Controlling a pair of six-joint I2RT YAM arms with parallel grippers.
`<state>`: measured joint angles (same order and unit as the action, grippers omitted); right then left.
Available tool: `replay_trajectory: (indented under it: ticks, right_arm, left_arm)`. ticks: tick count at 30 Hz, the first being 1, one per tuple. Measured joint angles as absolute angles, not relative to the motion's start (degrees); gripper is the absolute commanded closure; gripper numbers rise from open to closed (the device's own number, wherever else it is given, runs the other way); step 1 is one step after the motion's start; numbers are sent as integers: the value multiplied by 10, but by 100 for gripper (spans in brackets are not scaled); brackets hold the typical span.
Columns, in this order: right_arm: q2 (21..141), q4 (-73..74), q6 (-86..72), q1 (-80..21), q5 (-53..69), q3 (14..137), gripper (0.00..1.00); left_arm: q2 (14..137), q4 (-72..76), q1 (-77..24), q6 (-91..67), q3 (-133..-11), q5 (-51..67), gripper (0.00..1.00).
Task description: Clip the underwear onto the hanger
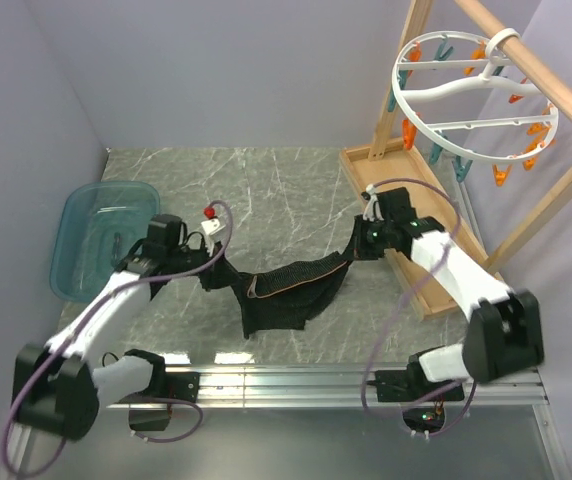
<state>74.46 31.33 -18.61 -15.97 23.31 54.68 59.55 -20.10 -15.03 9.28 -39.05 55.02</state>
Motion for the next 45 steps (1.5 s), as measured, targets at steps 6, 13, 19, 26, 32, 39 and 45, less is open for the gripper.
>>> replay_trajectory:
  ticks: [6,13,19,26,32,39,45]
  right_arm:
    - [931,312,-181,-160,232,605,58]
    - [932,302,-87,-154,239,633,24]
    - [873,308,116,-137,278,649,27]
    - [827,322,332,-134,295,621,34]
    - [850,354,384,-122,304,627,35]
    - [857,374,396,-109,311,644,36]
    - [874,387,394,-100,312,660,38]
  left_arm:
    - [774,-192,-132,90,-429,500,72]
    - [804,-238,-61,155,-475,487,55]
    - [805,-379,-40,380,-593,509,27]
    - [749,-480,-204,617,-582,448,31]
    - [658,-497,-355,745,-510,339,35]
    - [728,-501,-388,821,-510,244,43]
    - [752,-484,-406,847,-507,200,68]
